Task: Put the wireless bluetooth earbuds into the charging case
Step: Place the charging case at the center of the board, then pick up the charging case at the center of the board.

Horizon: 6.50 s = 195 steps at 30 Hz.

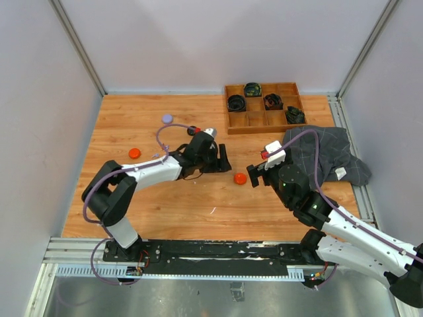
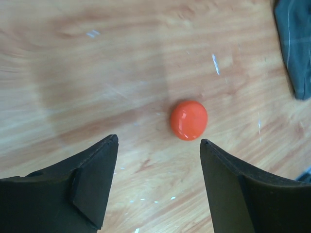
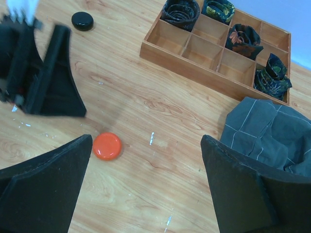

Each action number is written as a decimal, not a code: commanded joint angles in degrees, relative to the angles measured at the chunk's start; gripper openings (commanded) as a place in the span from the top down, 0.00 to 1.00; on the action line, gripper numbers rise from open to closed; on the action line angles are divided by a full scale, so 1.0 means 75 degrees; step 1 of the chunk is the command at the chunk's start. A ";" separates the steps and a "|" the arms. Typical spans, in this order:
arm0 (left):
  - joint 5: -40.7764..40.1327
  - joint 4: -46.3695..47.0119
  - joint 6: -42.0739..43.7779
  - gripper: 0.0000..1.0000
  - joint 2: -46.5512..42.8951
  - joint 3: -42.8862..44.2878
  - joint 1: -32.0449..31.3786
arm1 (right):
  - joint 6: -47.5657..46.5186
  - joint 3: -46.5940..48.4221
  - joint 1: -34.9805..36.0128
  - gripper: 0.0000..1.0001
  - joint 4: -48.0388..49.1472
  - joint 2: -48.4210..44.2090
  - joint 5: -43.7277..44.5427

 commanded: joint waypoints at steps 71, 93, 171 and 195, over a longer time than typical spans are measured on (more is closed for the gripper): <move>-0.0921 -0.1619 0.2288 0.44 0.2097 0.3495 0.2993 | 0.0544 -0.0016 -0.1132 0.00 0.0153 0.0375 -0.1637; 0.0220 0.1896 -0.3449 0.47 -0.2337 -0.1556 0.2062 | 0.1632 -0.0793 -0.1121 0.02 0.3392 0.1113 -0.3794; -0.2727 0.3295 -0.5054 0.18 -0.4311 -0.2751 -0.0500 | 0.1644 -0.0754 -0.0352 0.94 0.8956 0.4204 -0.3185; 0.2994 0.1267 0.2714 0.08 -0.4936 -0.1086 0.1531 | 0.2049 0.0716 -0.2697 0.98 0.4124 0.2050 -0.8222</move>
